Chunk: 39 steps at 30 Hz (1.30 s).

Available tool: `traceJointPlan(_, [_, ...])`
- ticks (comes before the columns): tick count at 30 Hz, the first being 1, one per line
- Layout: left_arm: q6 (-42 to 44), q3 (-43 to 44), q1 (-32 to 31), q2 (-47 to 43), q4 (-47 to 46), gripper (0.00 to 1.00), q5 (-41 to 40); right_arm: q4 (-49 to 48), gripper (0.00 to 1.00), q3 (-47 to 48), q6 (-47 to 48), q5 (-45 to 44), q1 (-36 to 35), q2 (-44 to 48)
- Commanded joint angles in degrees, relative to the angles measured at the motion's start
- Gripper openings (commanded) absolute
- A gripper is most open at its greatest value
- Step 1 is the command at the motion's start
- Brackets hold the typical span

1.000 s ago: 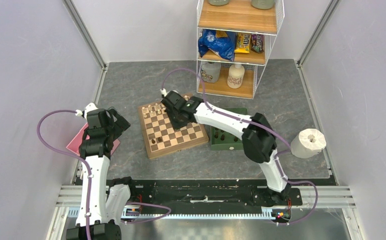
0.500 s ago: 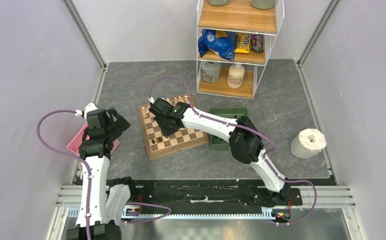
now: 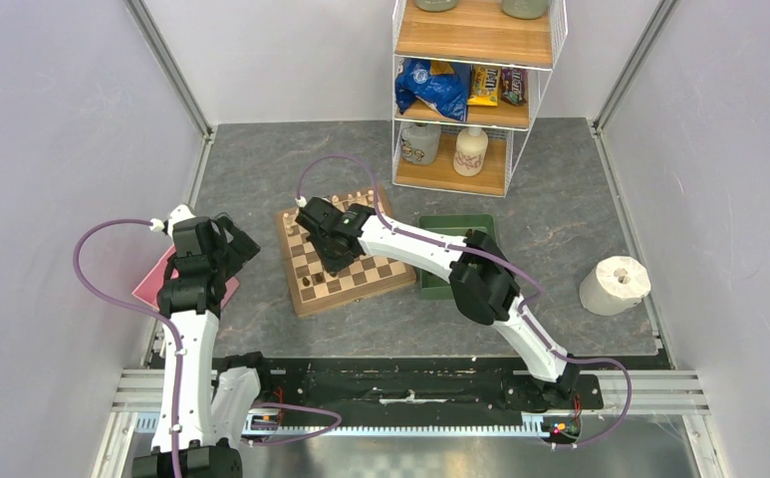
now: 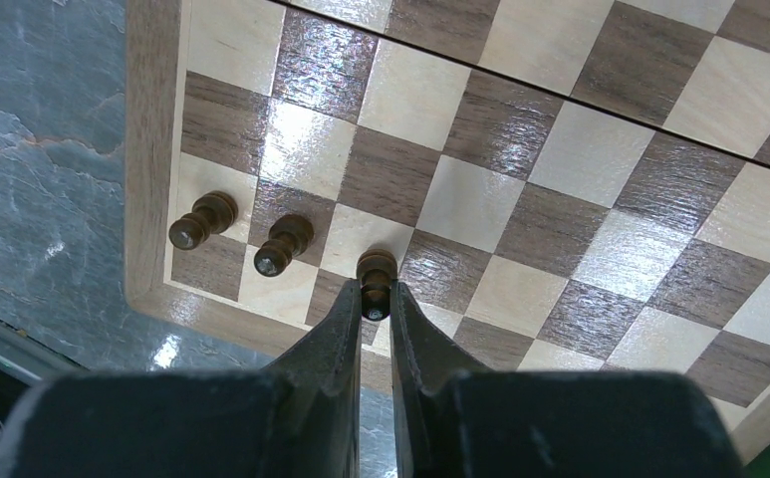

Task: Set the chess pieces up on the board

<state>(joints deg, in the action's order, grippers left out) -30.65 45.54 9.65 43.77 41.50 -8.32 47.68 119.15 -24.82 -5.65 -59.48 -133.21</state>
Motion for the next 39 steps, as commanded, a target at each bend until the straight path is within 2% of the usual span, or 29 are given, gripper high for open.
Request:
traceJointPlan(1, [-1.3, -0.2, 0.4, -0.7, -1.9, 0.99, 1.0, 0.0, 0.17, 3.0, 0.3, 0.8, -0.3, -0.5])
traceJointPlan(12, [-1.2, -0.2, 0.4, -0.7, -1.9, 0.99, 0.9, 0.3, 0.18, 3.6, 0.2, 1.1, -0.4, -1.6])
traceJointPlan(22, [-1.3, -0.2, 0.4, -0.7, -1.9, 0.99, 1.0, 0.4, 0.24, 4.1, 0.0, 1.7, -0.4, -2.5])
traceJointPlan(34, [-1.2, -0.2, 0.3, -0.6, -1.9, 0.99, 0.9, 0.2, 0.37, 4.9, 0.0, 3.0, -0.4, -1.8])
traceJointPlan(39, [-1.3, -0.2, 0.4, -0.5, -1.9, 0.99, 0.9, -0.5, 0.36, 4.8, -0.1, 4.1, -0.4, -0.5])
